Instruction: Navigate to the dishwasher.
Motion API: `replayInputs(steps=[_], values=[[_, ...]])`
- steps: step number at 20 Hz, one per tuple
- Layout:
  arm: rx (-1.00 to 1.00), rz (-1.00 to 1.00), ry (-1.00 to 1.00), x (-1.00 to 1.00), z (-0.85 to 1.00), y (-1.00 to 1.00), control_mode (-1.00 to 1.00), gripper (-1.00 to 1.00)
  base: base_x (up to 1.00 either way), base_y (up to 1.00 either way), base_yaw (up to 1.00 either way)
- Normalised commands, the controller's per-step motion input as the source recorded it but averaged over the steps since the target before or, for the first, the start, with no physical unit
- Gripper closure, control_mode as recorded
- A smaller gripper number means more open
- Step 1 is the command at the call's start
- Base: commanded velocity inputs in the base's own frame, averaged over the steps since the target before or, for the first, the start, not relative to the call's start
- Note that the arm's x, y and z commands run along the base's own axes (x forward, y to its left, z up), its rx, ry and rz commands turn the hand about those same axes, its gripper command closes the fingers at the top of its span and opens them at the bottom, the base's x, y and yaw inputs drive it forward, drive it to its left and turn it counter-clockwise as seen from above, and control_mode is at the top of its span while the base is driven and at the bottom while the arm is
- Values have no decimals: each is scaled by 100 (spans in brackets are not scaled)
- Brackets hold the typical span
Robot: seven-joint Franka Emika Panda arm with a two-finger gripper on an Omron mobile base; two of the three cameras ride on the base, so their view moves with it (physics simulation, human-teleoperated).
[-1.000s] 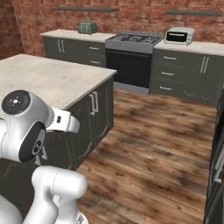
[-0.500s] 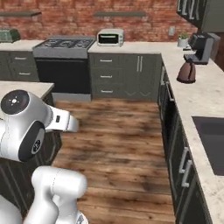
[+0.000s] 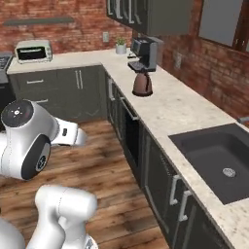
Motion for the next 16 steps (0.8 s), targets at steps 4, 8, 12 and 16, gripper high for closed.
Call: replayInputs(steps=[4, 8, 12, 16], values=[[0, 0, 0, 0, 0, 0, 100, -100, 89, 79, -68], [0, 0, 0, 0, 0, 0, 100, -100, 86, 82, -67], [0, 0, 0, 0, 0, 0, 100, -100, 87, 78, -67], [0, 0, 0, 0, 0, 0, 100, -100, 86, 80, -67]])
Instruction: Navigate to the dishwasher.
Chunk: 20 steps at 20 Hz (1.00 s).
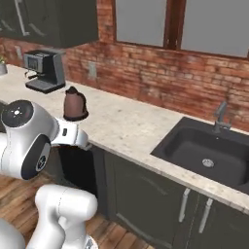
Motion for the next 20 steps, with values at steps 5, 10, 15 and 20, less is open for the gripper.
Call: replayInputs(steps=[5, 10, 15, 20], values=[[0, 0, 0, 0, 0, 0, 100, -100, 82, 78, -68], [0, 0, 0, 0, 0, 0, 100, -100, 54, 93, -56], [0, 0, 0, 0, 0, 0, 100, -100, 2, 100, -26], [0, 0, 0, 0, 0, 0, 100, -100, 96, 26, -6]])
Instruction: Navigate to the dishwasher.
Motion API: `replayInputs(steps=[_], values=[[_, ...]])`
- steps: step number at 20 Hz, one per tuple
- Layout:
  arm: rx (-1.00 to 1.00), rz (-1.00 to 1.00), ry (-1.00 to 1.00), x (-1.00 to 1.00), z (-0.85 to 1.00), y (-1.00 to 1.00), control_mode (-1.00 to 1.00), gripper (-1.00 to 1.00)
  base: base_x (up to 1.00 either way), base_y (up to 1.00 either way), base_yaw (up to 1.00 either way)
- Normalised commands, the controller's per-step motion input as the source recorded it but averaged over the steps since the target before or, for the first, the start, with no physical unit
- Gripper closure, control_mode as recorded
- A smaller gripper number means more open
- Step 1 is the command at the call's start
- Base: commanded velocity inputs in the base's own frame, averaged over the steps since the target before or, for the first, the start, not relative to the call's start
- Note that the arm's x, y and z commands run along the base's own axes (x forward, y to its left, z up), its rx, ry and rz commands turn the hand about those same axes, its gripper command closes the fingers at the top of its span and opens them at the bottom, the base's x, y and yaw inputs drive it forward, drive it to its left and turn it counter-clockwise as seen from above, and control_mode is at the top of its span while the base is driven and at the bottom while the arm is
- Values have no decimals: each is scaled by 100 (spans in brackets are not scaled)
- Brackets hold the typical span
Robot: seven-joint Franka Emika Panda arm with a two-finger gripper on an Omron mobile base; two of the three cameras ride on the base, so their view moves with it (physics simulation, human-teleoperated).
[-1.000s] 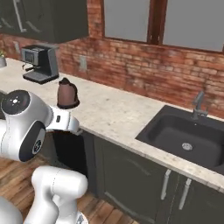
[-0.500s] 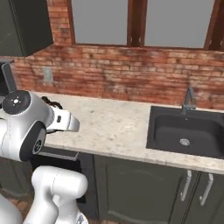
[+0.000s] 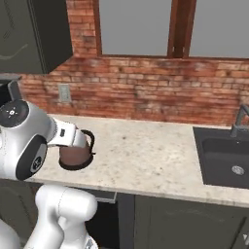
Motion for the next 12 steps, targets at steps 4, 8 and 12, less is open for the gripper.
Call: replayInputs(steps=[4, 8, 12], values=[[0, 0, 0, 0, 0, 0, 100, -100, 100, -2, 0], [0, 0, 0, 0, 0, 0, 100, -100, 100, 28, 0], [0, 0, 0, 0, 0, 0, 100, -100, 100, 100, 0]])
